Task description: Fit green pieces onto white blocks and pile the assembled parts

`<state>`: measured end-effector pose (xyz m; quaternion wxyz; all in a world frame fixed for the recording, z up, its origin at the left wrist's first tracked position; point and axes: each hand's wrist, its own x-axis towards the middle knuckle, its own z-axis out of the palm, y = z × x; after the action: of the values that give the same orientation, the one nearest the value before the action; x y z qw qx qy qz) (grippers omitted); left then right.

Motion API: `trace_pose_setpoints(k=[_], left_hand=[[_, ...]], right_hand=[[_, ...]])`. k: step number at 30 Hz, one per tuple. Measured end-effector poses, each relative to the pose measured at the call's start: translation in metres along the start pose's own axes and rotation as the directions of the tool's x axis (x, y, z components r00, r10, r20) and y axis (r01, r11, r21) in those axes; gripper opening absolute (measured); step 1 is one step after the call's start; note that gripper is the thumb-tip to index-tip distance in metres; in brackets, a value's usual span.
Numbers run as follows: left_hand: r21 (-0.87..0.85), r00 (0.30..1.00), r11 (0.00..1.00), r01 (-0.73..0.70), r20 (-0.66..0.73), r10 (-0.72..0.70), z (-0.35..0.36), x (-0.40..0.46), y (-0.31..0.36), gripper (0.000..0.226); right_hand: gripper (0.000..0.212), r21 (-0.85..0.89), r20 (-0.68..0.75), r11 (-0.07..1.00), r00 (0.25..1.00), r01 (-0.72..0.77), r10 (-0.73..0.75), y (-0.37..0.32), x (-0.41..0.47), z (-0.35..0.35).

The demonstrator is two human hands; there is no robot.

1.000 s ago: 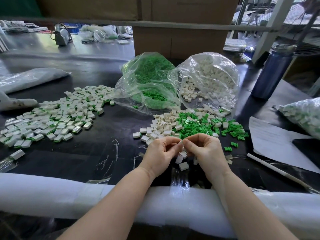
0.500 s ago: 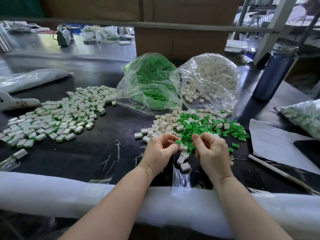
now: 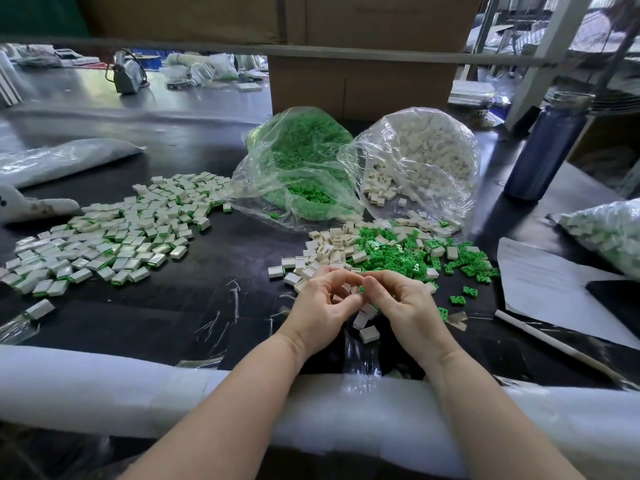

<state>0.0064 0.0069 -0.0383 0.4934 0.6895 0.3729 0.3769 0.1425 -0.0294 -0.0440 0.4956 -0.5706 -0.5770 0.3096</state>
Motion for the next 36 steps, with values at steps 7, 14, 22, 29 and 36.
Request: trace_pose_setpoints(k=[7,14,22,29,36], left_hand=[[0.043,0.998,0.998,-0.048,0.032,0.046,0.002,-0.002,-0.001,0.013],[0.135,0.995,0.987,-0.091,0.063,0.083,0.002,-0.001,-0.006,0.015],[0.192,0.988,0.972,-0.137,0.091,0.121,0.004,-0.001,-0.007,0.024],[0.249,0.983,0.954,-0.169,0.117,0.144,0.004,-0.001,-0.007,0.006],[0.273,0.981,0.945,-0.177,0.123,0.148,0.004,-0.001,-0.007,0.006]], right_hand=[[0.013,0.236,0.142,0.967,0.988,-0.100,0.068,0.003,0.001,-0.003],[0.009,0.253,0.208,0.957,0.974,-0.141,0.089,0.004,0.002,-0.003],[0.011,0.349,0.167,0.919,0.977,-0.182,0.131,-0.002,-0.002,-0.004],[0.012,0.408,0.171,0.887,0.972,-0.217,0.159,-0.007,-0.003,-0.003],[0.011,0.417,0.169,0.879,0.970,-0.230,0.173,-0.006,-0.003,-0.003]])
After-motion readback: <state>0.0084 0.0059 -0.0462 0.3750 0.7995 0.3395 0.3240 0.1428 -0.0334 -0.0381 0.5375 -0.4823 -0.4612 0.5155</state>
